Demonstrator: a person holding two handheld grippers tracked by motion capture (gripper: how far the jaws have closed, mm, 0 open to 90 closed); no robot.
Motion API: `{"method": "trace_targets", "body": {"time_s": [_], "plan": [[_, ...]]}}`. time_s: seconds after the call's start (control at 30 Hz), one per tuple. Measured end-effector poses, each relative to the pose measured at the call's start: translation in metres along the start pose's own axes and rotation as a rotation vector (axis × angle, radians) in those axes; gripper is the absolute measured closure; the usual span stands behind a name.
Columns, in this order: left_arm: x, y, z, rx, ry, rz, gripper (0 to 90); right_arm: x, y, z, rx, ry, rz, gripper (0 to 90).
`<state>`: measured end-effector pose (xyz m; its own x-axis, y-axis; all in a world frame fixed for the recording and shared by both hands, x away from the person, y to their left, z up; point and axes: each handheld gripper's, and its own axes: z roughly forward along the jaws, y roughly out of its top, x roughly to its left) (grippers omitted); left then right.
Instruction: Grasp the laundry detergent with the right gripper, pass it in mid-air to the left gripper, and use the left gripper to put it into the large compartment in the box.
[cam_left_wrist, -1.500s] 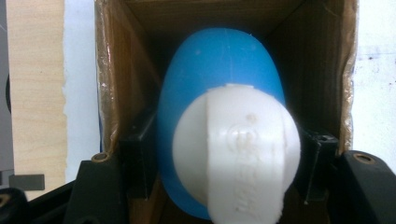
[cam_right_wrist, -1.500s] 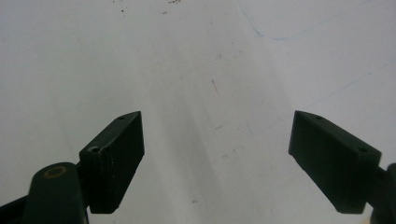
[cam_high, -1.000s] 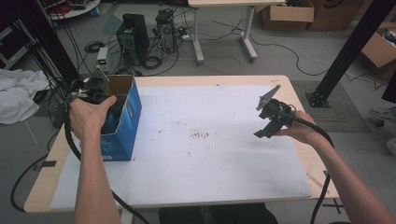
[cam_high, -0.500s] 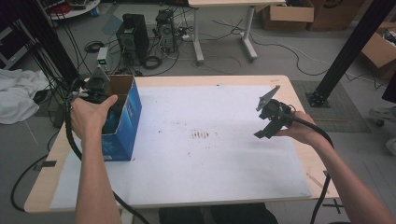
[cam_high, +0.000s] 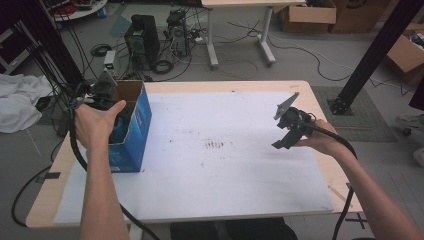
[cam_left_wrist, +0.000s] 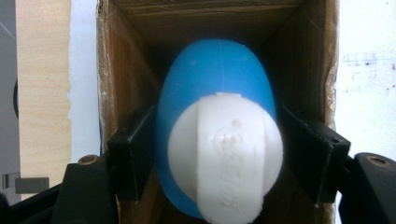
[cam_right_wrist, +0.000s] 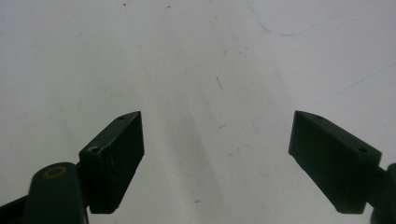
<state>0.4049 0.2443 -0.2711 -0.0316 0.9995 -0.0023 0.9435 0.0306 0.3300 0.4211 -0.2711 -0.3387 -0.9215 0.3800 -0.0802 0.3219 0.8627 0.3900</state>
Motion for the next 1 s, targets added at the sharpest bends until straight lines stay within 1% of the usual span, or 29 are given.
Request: {"method": "trace_targets", "body": {"time_s": [0.33, 0.4, 0.57, 0.8, 0.83, 0.93, 1.0], "plan": [[0.001, 0.000, -0.005, -0.004, 0.002, 0.005, 29.7, 0.001, 0.001, 0.000, -0.005, 0.000, -0.001, 17.8], [0.001, 0.000, -0.006, -0.006, 0.005, 0.001, 28.6, 0.001, 0.001, 0.000, -0.007, -0.001, -0.002, 17.8], [0.000, 0.000, -0.011, -0.017, 0.002, 0.007, 25.7, 0.001, 0.001, -0.001, -0.007, -0.002, -0.002, 17.8], [-0.007, 0.004, -0.029, -0.046, 0.021, 0.037, 24.3, 0.002, 0.001, -0.001, -0.004, -0.004, -0.003, 17.8], [-0.009, 0.005, -0.034, -0.053, 0.027, 0.051, 24.1, 0.002, 0.001, -0.001, -0.004, -0.004, -0.002, 17.8], [-0.015, 0.007, -0.046, -0.071, 0.038, 0.064, 22.5, 0.002, 0.001, -0.001, -0.004, -0.005, 0.001, 17.8], [-0.020, 0.009, -0.053, -0.078, 0.042, 0.081, 20.9, 0.002, 0.001, -0.001, -0.005, -0.004, 0.001, 17.8]]}}
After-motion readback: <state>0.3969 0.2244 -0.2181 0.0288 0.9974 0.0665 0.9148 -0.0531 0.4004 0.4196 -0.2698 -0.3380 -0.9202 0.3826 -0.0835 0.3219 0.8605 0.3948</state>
